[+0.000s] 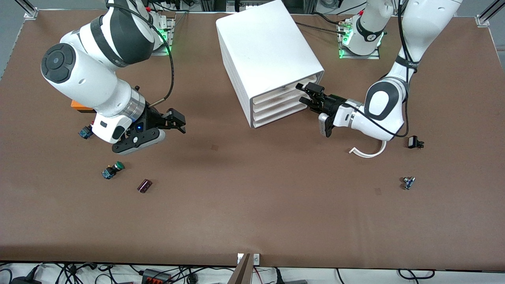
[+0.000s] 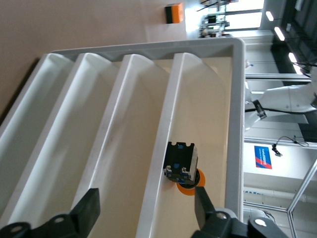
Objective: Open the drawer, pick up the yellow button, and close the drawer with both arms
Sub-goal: 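Pull the cabinet drawer open with the left gripper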
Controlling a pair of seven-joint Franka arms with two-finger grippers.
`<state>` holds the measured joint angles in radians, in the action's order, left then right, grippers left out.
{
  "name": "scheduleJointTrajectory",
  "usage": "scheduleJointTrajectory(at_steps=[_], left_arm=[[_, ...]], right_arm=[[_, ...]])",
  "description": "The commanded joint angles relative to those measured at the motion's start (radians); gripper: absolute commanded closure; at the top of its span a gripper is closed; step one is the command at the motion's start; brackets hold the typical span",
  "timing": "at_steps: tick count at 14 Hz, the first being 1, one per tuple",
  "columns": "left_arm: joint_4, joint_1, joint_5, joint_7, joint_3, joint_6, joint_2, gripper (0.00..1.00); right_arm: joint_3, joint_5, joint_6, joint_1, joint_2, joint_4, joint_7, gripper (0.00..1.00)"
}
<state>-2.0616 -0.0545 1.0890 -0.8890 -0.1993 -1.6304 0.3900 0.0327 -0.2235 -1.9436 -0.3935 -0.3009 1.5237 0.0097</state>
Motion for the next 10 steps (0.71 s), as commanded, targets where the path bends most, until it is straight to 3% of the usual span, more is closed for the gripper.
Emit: scheduleJointTrajectory(at_steps=[1, 7, 8, 10], left_arm=[[-0.074, 0.002, 0.051, -0.080, -0.009, -0.019, -0.029, 0.37], [-0.083, 0.007, 0.051, -0.080, -0.034, -0.020, -0.030, 0.89], [-0.080, 0.007, 0.051, -0.079, -0.032, -0.020, -0.030, 0.95], [-0.069, 0.019, 0.045, -0.071, -0.026, -0.017, -0.025, 0.95]], right_arm=[[0.007, -0.016, 0.003, -0.004, -0.014, -0.027, 0.013, 0.00], [0.006, -0.017, -0.003, -0.034, -0.015, -0.034, 0.067, 0.00], [0.007, -0.017, -0.012, -0.042, -0.017, -0.034, 0.078, 0.00], [0.006, -0.017, -0.041, -0.050, -0.021, -0.034, 0.091, 0.00]])
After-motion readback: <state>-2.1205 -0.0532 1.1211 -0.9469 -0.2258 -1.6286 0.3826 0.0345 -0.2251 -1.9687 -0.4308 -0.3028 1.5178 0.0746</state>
